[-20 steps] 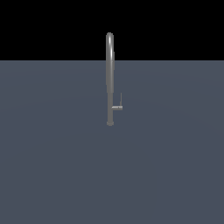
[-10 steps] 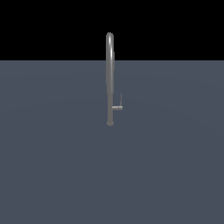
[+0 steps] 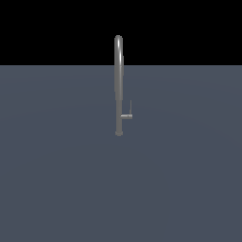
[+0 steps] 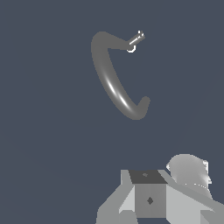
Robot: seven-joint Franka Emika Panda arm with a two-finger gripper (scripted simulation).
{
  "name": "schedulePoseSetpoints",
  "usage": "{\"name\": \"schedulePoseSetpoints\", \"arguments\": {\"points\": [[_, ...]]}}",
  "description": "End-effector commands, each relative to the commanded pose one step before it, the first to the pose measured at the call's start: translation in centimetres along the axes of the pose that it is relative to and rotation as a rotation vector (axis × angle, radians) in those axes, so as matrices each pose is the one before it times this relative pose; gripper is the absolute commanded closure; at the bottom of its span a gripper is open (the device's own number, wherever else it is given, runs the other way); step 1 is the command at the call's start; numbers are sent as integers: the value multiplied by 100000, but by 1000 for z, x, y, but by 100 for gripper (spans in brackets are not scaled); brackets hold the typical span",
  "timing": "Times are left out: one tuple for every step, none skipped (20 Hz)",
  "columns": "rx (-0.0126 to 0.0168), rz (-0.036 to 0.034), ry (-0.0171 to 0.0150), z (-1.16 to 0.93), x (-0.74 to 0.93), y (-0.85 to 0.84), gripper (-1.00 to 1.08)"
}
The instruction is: Turn on the faucet by rotating a designated handle.
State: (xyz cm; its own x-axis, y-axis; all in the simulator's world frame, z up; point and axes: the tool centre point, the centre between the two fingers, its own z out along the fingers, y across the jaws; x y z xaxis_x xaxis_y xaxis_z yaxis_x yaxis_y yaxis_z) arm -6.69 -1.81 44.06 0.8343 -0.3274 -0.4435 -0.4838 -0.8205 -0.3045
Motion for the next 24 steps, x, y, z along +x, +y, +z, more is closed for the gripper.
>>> {"name": "schedulePoseSetpoints", "arguments": {"points": [[3494,3709,-3914,320,1646,-138,108],[1394,1483,-1571,126,654,-58,108],[1404,1491,-1582,126,657,-58,108],[1414,1499,-1593,126,661,-58,108],[1425,1508,-1605,127,665,-58,108],[1436,1518,-1618,127,669,-58,108],[1448,1529,-1632,128,674,-58,108],[1461,1541,-1646,128,679,-58,108],[1475,1554,-1662,129,684,-58,108],[1489,1568,-1678,130,690,-58,108],[1505,1584,-1696,130,696,-58,108],[1521,1601,-1714,131,703,-59,108],[1539,1619,-1734,132,710,-59,108],[1558,1638,-1755,133,717,-60,108],[1578,1659,-1777,134,725,-60,108],[1599,1681,-1800,135,734,-61,108],[1622,1706,-1825,137,744,-62,108],[1646,1731,-1852,138,754,-63,108],[1671,1759,-1879,140,764,-64,108],[1699,1789,-1909,142,776,-65,108],[1728,1821,-1940,144,788,-66,108],[1760,1855,-1974,146,802,-68,108],[1793,1891,-2010,149,816,-69,108],[1828,1930,-2047,152,831,-71,108]]}}
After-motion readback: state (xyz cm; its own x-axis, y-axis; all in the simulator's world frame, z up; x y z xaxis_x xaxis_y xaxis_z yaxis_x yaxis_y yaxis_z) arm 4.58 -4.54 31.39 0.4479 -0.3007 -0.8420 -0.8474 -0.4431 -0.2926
